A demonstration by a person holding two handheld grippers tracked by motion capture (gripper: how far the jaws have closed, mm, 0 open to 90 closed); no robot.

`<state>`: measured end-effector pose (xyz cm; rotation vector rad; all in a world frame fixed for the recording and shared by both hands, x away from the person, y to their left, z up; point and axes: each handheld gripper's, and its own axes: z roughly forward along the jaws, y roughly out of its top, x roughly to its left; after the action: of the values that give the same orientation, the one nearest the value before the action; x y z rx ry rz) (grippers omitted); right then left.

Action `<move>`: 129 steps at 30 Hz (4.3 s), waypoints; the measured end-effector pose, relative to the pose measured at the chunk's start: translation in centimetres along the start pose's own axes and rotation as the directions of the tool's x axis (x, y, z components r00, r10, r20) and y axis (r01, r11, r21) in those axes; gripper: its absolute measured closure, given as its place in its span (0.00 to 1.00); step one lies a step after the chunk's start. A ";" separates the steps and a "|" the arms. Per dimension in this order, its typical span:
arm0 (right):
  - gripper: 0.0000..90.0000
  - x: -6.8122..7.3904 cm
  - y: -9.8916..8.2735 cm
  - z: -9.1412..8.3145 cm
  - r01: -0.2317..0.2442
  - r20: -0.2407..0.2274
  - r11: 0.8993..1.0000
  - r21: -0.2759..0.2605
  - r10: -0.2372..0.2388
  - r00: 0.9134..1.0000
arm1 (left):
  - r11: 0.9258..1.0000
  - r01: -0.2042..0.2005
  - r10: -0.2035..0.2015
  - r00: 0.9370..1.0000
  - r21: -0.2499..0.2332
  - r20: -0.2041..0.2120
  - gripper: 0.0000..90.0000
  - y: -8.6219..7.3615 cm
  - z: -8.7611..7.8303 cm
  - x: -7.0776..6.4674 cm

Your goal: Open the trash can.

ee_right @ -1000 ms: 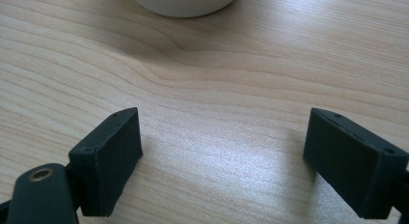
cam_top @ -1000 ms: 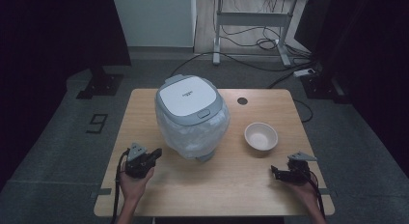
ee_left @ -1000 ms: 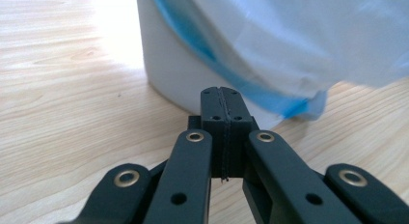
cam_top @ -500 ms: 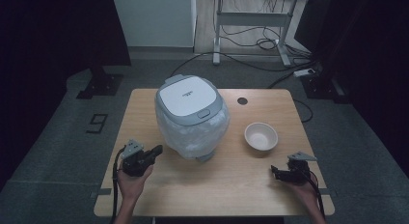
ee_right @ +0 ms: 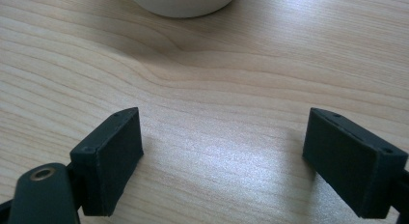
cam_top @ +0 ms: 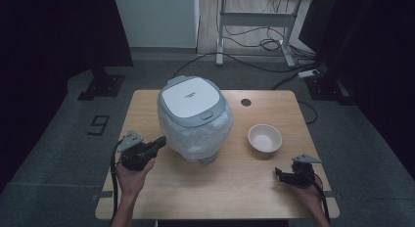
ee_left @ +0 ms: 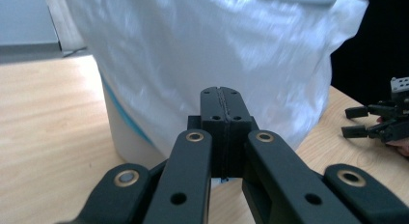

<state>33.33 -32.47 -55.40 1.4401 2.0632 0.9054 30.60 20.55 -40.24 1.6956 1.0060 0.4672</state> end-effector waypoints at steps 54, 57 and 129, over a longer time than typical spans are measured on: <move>0.15 0.0 0.0 0.0 -0.004 0.000 1.000 0.000 0.004 1.000 | 0.993 -0.115 0.116 0.985 -0.017 0.126 1.00 8.5 6.3 -5.7; 0.15 0.0 0.0 0.0 -0.005 0.000 1.000 0.000 0.005 1.000 | 0.993 -0.118 0.118 0.984 -0.011 0.134 1.00 8.7 6.7 -6.0; 0.15 0.0 0.0 0.0 -0.001 0.002 1.000 -0.001 0.001 1.000 | 0.994 -0.030 0.027 0.999 -0.108 -0.032 0.30 0.2 0.7 -0.3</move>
<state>33.29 -32.44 -55.41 1.4413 2.0604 0.9052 30.99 19.93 -40.26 1.6122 0.9622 0.5576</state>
